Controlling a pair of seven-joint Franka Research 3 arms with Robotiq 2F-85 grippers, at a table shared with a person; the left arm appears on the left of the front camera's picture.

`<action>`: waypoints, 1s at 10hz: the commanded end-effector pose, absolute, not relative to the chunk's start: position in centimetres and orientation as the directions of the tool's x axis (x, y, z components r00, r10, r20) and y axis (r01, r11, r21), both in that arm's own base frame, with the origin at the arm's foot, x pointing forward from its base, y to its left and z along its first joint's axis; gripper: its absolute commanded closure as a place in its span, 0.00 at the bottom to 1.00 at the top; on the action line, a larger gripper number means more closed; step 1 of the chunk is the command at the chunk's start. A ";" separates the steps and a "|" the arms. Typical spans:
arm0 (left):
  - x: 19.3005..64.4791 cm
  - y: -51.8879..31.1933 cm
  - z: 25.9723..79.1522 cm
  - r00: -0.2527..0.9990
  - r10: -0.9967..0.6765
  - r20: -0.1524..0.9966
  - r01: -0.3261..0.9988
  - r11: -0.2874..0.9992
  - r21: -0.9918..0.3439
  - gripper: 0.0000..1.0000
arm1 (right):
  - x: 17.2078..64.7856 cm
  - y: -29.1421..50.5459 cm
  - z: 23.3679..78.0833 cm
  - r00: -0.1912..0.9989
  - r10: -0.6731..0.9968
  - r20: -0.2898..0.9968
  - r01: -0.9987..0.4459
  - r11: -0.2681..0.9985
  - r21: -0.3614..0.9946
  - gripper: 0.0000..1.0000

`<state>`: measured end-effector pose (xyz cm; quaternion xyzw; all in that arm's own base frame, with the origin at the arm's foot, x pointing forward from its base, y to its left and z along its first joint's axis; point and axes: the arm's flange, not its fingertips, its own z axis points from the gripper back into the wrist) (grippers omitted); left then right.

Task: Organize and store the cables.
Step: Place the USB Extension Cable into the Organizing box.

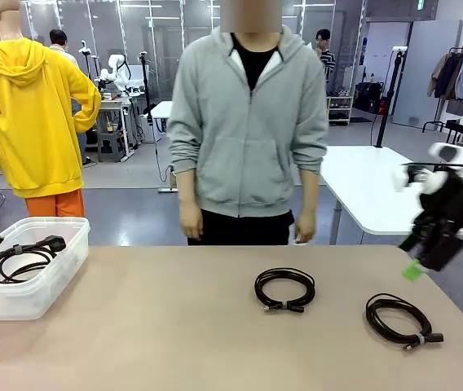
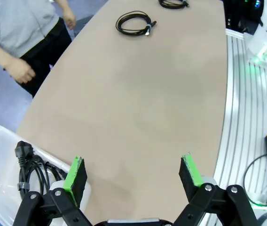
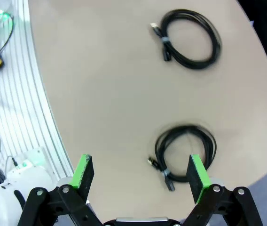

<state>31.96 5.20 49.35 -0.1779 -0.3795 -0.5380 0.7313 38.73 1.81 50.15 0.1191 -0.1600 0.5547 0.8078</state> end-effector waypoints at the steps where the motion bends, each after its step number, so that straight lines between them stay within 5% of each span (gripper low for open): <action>1: 31.9 5.1 49.5 0.128 -0.652 0.748 0.922 0.356 0.152 0.00 | 42.9 6.1 50.1 0.268 0.921 0.283 -0.962 0.272 0.026 0.00; 4: 31.9 5.1 49.5 0.128 -0.652 0.748 0.922 0.356 0.152 0.00 | 48.3 16.1 47.1 0.175 0.978 0.111 -0.979 0.185 -0.086 0.00; 10: 31.9 5.1 49.5 0.128 -0.652 0.748 0.922 0.356 0.152 0.00 | 51.4 22.3 36.7 0.215 0.976 0.029 -0.973 0.216 -0.076 0.00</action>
